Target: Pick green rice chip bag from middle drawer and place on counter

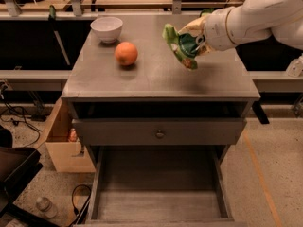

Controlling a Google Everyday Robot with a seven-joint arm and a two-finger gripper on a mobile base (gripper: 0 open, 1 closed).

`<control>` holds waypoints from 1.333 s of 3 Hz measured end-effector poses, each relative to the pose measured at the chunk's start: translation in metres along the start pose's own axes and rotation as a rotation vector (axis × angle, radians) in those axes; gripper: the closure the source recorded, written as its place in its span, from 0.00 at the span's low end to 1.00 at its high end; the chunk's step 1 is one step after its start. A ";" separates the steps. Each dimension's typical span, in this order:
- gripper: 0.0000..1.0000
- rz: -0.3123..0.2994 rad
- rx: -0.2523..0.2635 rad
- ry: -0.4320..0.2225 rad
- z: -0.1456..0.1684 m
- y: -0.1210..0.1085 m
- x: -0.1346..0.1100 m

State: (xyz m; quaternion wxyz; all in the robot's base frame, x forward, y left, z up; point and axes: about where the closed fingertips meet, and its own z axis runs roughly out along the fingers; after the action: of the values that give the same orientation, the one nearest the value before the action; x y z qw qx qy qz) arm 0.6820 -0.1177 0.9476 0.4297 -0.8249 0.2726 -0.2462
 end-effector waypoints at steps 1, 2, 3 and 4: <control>0.50 -0.038 0.027 0.064 -0.024 -0.026 0.031; 0.29 -0.038 0.024 0.064 -0.025 -0.025 0.031; 0.05 -0.039 0.028 0.063 -0.026 -0.028 0.030; 0.00 -0.040 0.031 0.062 -0.026 -0.029 0.029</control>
Offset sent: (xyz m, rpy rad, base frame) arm 0.0145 -0.0270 0.0344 -0.0279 -0.0603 -0.0368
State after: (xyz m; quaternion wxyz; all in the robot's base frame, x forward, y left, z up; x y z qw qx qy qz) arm 0.6936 -0.1376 0.9905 0.4287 -0.8154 0.2653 -0.2844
